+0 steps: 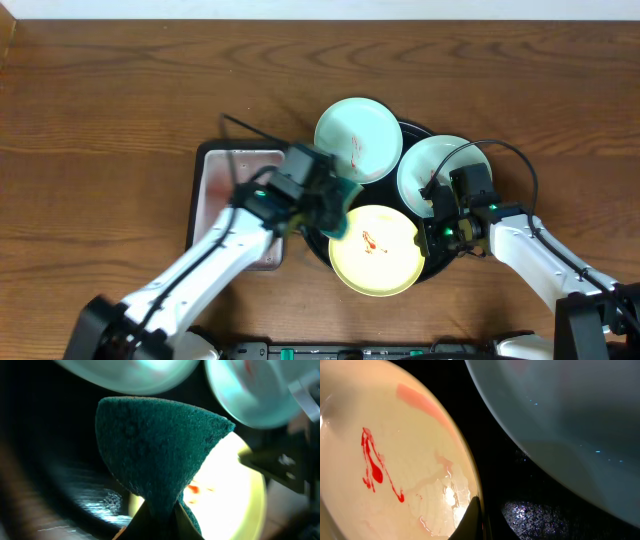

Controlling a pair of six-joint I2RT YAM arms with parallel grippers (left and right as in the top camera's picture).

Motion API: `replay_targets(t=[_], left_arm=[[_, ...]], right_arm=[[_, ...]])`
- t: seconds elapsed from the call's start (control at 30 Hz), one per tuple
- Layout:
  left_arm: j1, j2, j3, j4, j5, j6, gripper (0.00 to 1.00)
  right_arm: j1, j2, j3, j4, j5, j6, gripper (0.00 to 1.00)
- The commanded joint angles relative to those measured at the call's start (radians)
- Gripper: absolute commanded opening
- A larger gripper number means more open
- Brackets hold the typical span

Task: Clean dirty plates on tray and stack at the side
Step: 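Scrub the yellow plate with the sponge while right gripper holds it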

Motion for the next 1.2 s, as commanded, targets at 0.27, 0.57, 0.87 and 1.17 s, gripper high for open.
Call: replay_targets(t=[0.27, 0.57, 0.87, 1.17], left_arm=[[-0.128, 0.272, 0.216, -0.042, 0.148, -0.134, 0.07], [-0.237, 0.441, 0.229, -0.02, 0.139, -0.238, 0.07], [-0.137, 0.41, 0.231, -0.185, -0.157, -0.233, 0.07], [-0.139, 0.309, 0.231, -0.164, -0.068, -0.219, 0.07]], right_arm=[[0.005, 0.01, 0.011, -0.001, -0.004, -0.003, 0.01], [0.005, 0.01, 0.011, -0.001, -0.004, -0.003, 0.01], [0.005, 0.01, 0.011, -0.004, -0.004, -0.003, 0.01], [0.005, 0.01, 0.011, -0.004, -0.004, -0.003, 0.01]])
